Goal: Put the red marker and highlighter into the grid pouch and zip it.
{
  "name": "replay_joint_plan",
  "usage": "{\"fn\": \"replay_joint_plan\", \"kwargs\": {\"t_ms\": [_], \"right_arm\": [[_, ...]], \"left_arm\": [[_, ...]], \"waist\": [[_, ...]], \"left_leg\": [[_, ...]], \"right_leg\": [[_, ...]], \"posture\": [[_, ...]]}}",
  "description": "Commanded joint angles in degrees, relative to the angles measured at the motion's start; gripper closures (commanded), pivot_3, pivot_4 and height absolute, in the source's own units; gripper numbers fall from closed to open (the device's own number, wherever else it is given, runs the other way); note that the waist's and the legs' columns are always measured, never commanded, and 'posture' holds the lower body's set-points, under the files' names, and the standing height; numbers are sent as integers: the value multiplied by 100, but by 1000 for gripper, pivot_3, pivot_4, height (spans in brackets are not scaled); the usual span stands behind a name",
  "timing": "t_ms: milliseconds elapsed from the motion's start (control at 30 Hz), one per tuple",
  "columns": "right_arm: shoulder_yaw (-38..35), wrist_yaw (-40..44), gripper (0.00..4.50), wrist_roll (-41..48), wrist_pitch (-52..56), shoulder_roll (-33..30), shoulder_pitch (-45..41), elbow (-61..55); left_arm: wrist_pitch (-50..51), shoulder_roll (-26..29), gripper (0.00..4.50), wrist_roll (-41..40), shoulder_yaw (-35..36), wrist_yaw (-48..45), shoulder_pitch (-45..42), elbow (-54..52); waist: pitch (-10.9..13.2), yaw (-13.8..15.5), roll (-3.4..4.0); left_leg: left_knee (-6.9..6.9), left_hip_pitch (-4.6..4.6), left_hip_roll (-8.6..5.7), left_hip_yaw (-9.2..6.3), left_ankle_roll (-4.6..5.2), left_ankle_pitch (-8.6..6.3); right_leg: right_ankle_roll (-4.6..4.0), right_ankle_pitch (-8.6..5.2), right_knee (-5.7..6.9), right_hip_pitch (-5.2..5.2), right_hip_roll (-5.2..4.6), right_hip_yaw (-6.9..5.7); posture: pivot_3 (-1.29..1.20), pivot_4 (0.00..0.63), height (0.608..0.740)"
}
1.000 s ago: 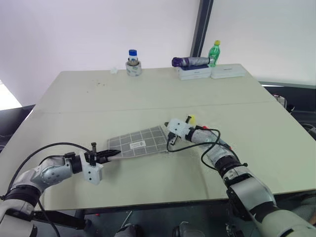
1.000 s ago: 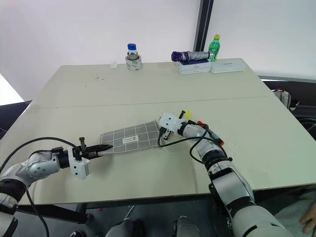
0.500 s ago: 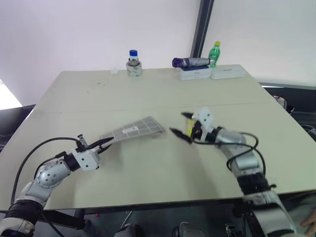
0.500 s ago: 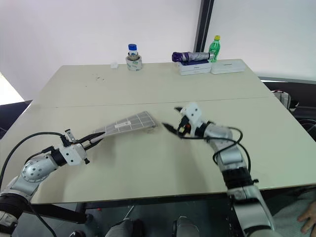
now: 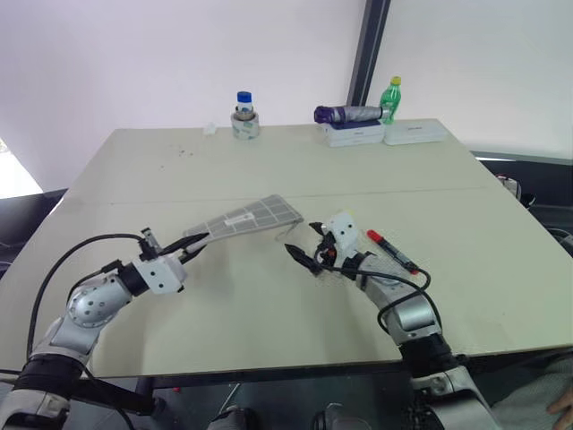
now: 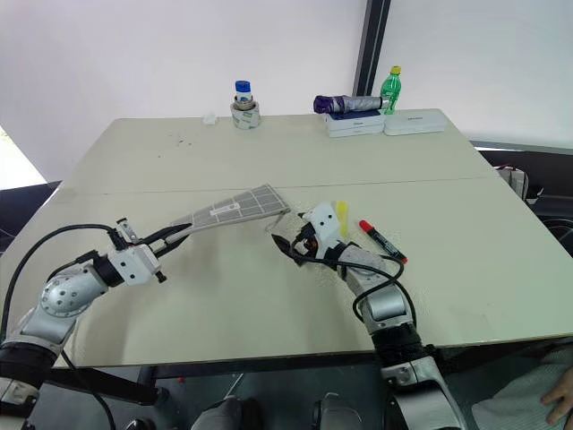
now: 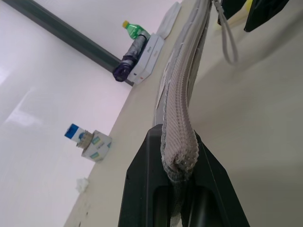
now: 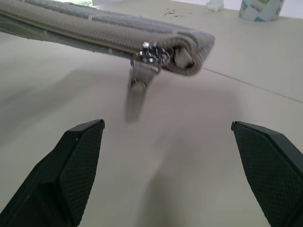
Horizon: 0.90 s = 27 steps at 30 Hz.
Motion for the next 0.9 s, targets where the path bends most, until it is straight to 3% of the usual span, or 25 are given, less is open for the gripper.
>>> {"fn": "replay_joint_plan", "kwargs": {"t_ms": [33, 133, 200, 267, 467, 700, 900], "right_arm": [[-61, -254, 51, 37, 76, 206, -224, -18], [-66, -267, 51, 136, 77, 326, -148, -151], [-91, -345, 589, 152, 134, 356, -129, -187], [-97, -390, 1393, 143, 142, 360, -120, -201], [-47, -376, 4477, 97, 180, 224, -49, -268], [115, -306, 4477, 4, 160, 136, -2, -410], [820, -141, 4477, -760, -249, -193, -153, -497]], "left_arm": [[-64, 9, 4500, 9, 184, -25, -85, -119], [-60, -17, 4500, 39, 209, -19, -58, -147], [-42, -31, 4500, 47, 221, -15, -44, -170], [-36, -42, 4500, 57, 234, -8, -39, -178], [-37, -82, 4500, 93, 277, 35, -29, -156], [-42, -147, 4500, 215, 315, 115, -33, -77], [-51, -234, 4500, 724, 208, 338, -14, -77]], "waist": [[0, -3, 0], [0, 3, 0], [0, 5, 0], [0, 5, 0], [0, -2, 0], [0, 0, 0], [0, -2, 0]], "left_leg": [[0, 0, 0, 1, 0, 0], [0, -1, 0, 1, 0, 0], [0, -2, 0, 1, 0, 0], [1, -2, -1, 1, 0, 0], [0, -2, 0, 0, 0, 0], [0, -2, 0, 0, 0, 0], [-1, -3, -1, 1, 1, -2]], "right_leg": [[0, 0, 0, -1, 0, 0], [0, 0, -1, 0, 0, 0], [0, 0, -1, 0, -1, 0], [0, 0, -1, 0, -2, 0], [0, 0, -1, -1, -3, 0], [0, 0, -1, -1, -2, 0], [0, -1, -2, -3, -4, 0]], "posture": [[0, 150, 738], [0, 150, 738], [0, 150, 738], [0, 150, 738], [0, 150, 738], [0, 150, 738], [0, 150, 738]]}}
